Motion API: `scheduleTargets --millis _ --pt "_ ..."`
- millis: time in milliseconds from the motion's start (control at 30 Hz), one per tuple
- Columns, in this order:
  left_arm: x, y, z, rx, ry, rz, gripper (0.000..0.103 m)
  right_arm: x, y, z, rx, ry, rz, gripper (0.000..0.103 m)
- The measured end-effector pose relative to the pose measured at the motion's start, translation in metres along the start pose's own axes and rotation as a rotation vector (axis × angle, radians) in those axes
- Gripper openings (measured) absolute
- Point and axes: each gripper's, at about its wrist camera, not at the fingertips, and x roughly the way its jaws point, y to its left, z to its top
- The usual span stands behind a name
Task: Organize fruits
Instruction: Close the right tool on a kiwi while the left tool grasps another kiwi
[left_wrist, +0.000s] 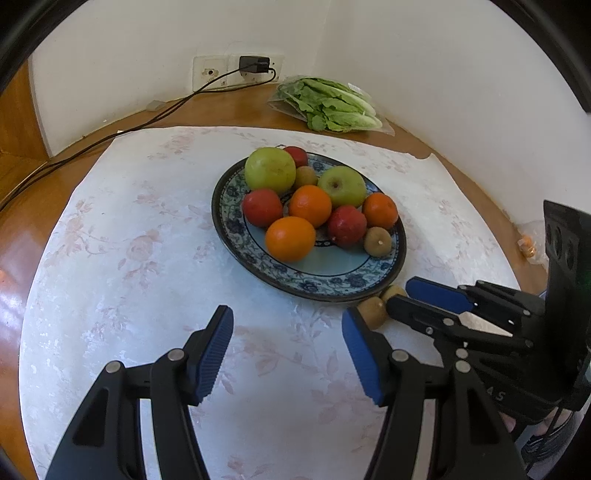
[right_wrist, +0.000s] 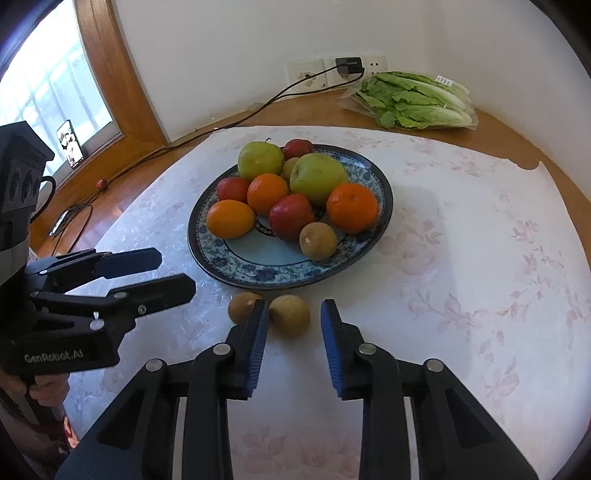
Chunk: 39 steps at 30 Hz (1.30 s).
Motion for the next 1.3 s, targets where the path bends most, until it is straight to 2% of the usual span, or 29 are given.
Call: scheduleTargets --millis 167,233,800,900,1000,1200,1300 --pt "-0.001 -0.003 -0.001 0.006 0.000 0.000 0.065 0.007 0.001 -0.001 0.000 0.023 0.032 0.030" --pt "0.000 -0.005 -0.001 0.009 0.001 0.000 0.065 0.008 0.003 -0.002 -0.015 0.024 0.023 0.024" --pt "0.013 -0.037 -0.008 0.068 0.023 0.005 0.063 -0.015 -0.016 -0.008 0.039 -0.026 -0.002 0.024" --pt "0.018 -0.046 -0.010 0.079 0.026 0.013 0.057 -0.018 -0.019 -0.010 0.049 -0.038 0.003 0.024" --pt "0.025 -0.051 -0.010 0.074 0.042 0.019 0.040 -0.022 -0.021 -0.011 0.053 -0.049 0.007 0.024" --pt "0.028 -0.056 -0.009 0.061 0.039 0.006 0.024 -0.029 -0.025 -0.014 0.061 -0.066 0.011 0.024" --pt "0.028 -0.057 -0.010 0.062 0.038 0.002 0.024 -0.029 -0.026 -0.015 0.063 -0.067 0.014 0.024"
